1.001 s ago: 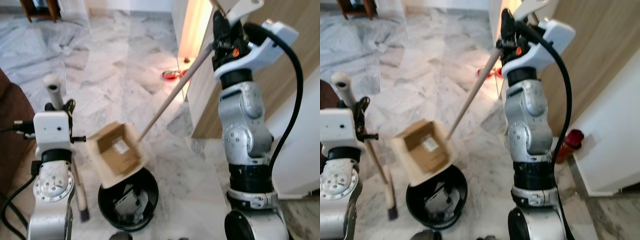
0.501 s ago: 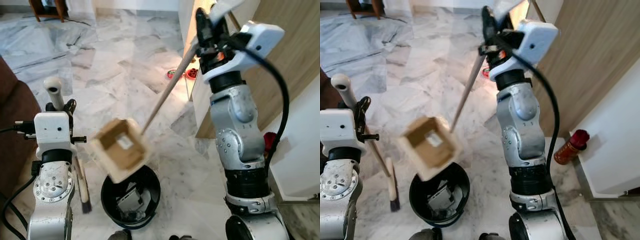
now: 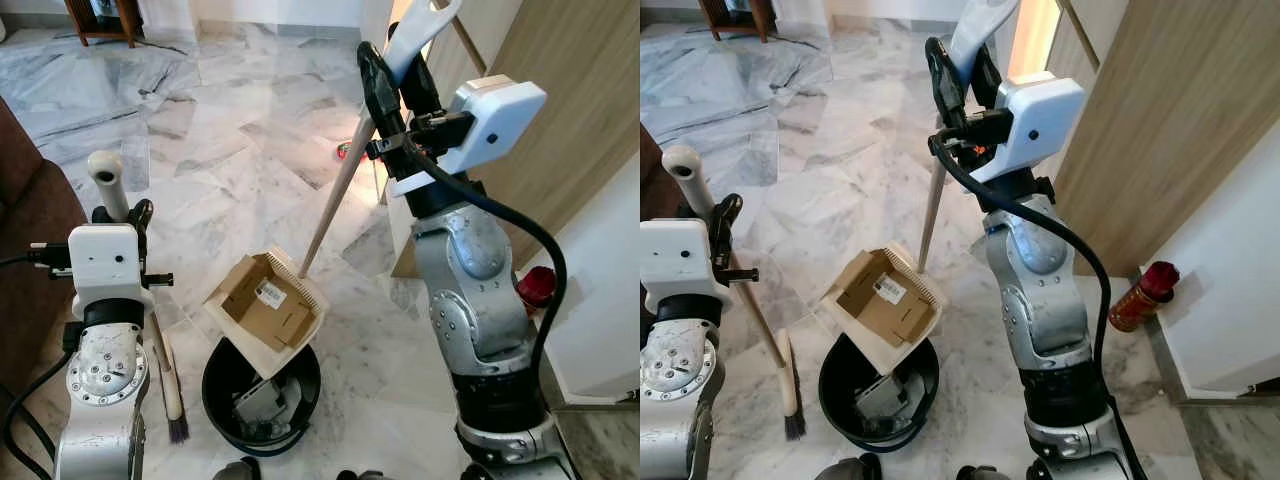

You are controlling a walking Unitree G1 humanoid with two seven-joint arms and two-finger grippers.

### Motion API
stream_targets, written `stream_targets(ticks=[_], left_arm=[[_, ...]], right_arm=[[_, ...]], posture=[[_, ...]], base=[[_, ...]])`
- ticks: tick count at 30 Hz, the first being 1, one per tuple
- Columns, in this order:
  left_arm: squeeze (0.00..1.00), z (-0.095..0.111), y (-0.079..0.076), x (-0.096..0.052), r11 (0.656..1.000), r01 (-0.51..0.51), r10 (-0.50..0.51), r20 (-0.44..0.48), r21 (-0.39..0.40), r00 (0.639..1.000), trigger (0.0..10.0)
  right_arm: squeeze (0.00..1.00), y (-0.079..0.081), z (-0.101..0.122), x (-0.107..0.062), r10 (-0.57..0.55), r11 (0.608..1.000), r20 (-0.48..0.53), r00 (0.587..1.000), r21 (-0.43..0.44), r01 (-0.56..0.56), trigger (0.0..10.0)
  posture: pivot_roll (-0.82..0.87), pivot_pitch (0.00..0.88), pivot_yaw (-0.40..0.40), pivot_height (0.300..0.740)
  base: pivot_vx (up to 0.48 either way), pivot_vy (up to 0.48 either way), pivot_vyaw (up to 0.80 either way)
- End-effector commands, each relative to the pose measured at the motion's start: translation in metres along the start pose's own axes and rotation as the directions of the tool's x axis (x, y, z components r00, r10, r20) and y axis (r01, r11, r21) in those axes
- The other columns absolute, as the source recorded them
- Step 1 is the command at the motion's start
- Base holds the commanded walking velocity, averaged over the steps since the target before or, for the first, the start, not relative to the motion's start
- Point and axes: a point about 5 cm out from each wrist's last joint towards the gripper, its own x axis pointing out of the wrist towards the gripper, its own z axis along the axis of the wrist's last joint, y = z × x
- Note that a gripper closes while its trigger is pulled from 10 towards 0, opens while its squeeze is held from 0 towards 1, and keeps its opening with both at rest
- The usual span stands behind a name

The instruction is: Sweep floor

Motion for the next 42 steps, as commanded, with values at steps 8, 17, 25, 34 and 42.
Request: stream_targets(ticks=[8, 17, 25, 34, 42], left_arm=[[0.0, 0.011, 0.005, 0.004, 1.0, 0.0, 0.0, 0.063, 0.008, 0.998, 10.0], [0.0, 0.01, 0.008, 0.007, 1.0, 0.001, -0.002, 0.067, 0.016, 0.998, 10.0], [0.0, 0.011, 0.006, 0.013, 1.0, 0.011, -0.013, 0.078, 0.015, 0.997, 10.0], [0.0, 0.011, 0.005, 0.018, 1.0, 0.023, -0.024, 0.089, 0.017, 0.996, 10.0], [0.0, 0.011, 0.003, 0.022, 0.999, 0.033, -0.034, 0.098, 0.013, 0.995, 10.0]], right_arm=[[0.0, 0.01, 0.03, -0.008, 0.061, 0.996, 0.128, 0.99, -0.071, -0.052, 10.0], [0.0, 0.018, 0.055, -0.01, 0.072, 0.997, 0.181, 0.981, -0.048, -0.065, 10.0], [0.0, 0.027, 0.072, -0.014, 0.044, 0.999, 0.206, 0.978, -0.018, -0.041, 10.0], [0.0, 0.035, 0.077, -0.016, 0.065, 0.995, 0.216, 0.974, -0.082, -0.048, 10.0], [0.0, 0.039, 0.077, -0.014, 0.118, 0.983, 0.218, 0.969, -0.163, -0.083, 10.0]], posture=[[0.02, 0.186, -0.026, 0.74], [0.01, 0.181, -0.014, 0.74], [0.0, 0.17, -0.001, 0.74], [0.0, 0.163, 0.014, 0.74], [-0.01, 0.16, 0.023, 0.74]], base=[[0.0, 0.0, 0.0], [0.0, 0.0, 0.0], [0.0, 0.0, 0.0], [0.0, 0.0, 0.0], [0.0, 0.0, 0.0]])
